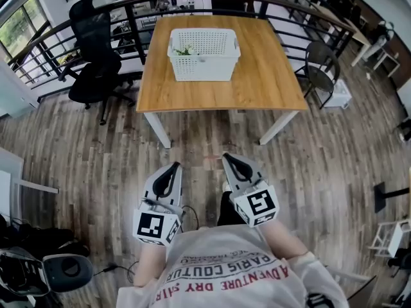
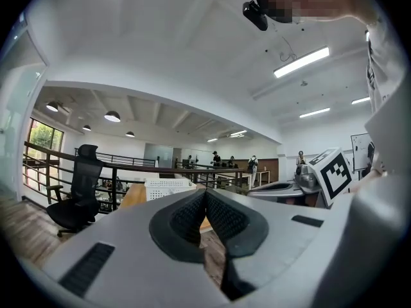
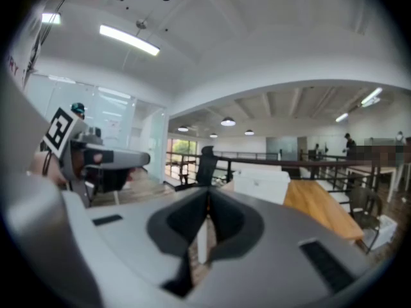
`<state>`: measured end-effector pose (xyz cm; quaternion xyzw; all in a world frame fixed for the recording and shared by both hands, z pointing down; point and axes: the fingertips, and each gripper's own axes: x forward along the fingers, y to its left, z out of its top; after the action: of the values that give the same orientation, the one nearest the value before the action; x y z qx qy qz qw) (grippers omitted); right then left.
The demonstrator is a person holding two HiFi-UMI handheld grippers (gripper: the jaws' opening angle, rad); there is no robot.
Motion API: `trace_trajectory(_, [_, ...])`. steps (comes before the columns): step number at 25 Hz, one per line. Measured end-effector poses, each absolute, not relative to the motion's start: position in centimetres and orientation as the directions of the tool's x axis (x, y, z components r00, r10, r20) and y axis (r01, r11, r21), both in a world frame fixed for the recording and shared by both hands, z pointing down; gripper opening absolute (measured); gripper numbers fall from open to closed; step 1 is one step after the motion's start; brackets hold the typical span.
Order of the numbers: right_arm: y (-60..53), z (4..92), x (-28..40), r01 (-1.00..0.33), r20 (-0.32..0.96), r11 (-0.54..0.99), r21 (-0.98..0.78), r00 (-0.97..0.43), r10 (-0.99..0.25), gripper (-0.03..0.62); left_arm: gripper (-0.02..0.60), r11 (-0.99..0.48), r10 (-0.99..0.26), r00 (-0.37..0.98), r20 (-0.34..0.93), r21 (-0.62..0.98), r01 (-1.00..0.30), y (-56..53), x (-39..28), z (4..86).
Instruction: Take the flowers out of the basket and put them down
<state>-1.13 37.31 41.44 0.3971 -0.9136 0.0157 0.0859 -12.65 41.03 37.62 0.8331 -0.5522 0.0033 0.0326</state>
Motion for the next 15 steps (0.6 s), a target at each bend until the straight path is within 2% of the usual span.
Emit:
trace_trajectory(9, [25.9, 42.0, 1.5, -0.679, 0.161, 0.733, 0.050, -0.718, -0.677, 0.029, 0.026, -0.255, -0.966, 0.257, 0.036, 0.043, -0.966, 31.7, -10.8, 38.1])
trace_trajectory(15, [17.5, 41.4, 5.0, -0.621, 0.176, 0.782, 0.059, -0.765, -0.620, 0.028, 0.026, -0.192, -0.981, 0.194, 0.028, 0.054, -0.980, 23.7, -7.1, 37.5])
